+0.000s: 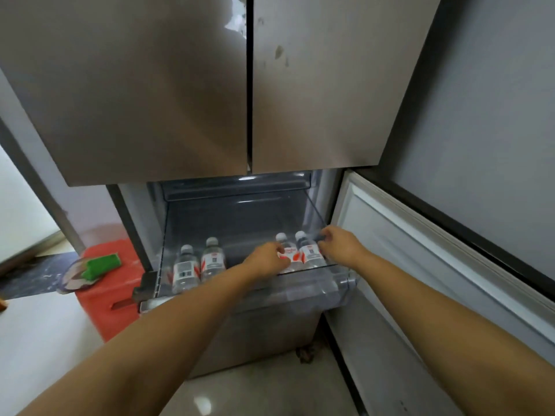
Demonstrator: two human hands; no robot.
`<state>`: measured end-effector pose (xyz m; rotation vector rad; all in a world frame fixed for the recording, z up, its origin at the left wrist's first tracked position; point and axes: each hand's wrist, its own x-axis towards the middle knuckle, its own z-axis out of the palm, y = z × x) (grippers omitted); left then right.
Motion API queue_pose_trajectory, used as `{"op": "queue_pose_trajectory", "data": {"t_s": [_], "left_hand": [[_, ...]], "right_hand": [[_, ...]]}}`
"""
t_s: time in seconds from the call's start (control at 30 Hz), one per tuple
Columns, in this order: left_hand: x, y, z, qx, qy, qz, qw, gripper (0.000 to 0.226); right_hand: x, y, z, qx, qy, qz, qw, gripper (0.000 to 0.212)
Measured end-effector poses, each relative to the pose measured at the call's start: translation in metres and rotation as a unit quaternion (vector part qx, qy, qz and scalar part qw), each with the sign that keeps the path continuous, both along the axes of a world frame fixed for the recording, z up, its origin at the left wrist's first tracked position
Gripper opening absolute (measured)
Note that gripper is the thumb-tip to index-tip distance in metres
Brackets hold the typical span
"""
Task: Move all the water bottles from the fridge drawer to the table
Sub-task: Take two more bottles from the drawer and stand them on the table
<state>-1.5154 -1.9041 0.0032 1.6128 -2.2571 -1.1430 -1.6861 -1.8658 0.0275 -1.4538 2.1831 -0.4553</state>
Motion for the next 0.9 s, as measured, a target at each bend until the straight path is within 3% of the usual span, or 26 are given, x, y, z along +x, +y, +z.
{"op": "queue_pose_trajectory", "data": {"t_s": [0.1,0.3,0.43,0.57,0.63,0.73,0.9], "left_hand": [[-0.024,-0.024,-0.010,0.073,-0.005,0.019,0.997,0.033],[-0.064,-0.052,-0.022,0.210,-0.018,0.107,0.972,0.040],[-0.071,-0.062,-0.042,0.300,0.022,0.140,0.943,0.023],[-0.077,-0.073,-0.067,0.333,0.025,0.189,0.923,0.066],[-0.080,-0.080,-0.080,0.342,0.028,0.218,0.914,0.093],[-0.078,-0.095,-0.109,0.360,0.055,0.246,0.898,0.124],[-0.062,-0.094,-0.081,0.353,0.023,0.238,0.905,0.076]], "right_hand": [[-0.014,-0.038,-0.018,0.077,-0.006,0.038,0.996,0.049],[-0.021,-0.081,-0.043,0.216,-0.044,0.082,0.972,0.044],[-0.030,-0.097,-0.049,0.252,-0.102,0.056,0.961,0.039],[-0.043,-0.108,-0.061,0.267,-0.229,-0.034,0.936,0.023],[-0.048,-0.110,-0.061,0.281,-0.241,-0.039,0.928,0.016],[-0.048,-0.110,-0.058,0.302,-0.232,-0.036,0.924,0.020],[-0.044,-0.115,-0.065,0.324,-0.232,-0.033,0.917,0.015]]}}
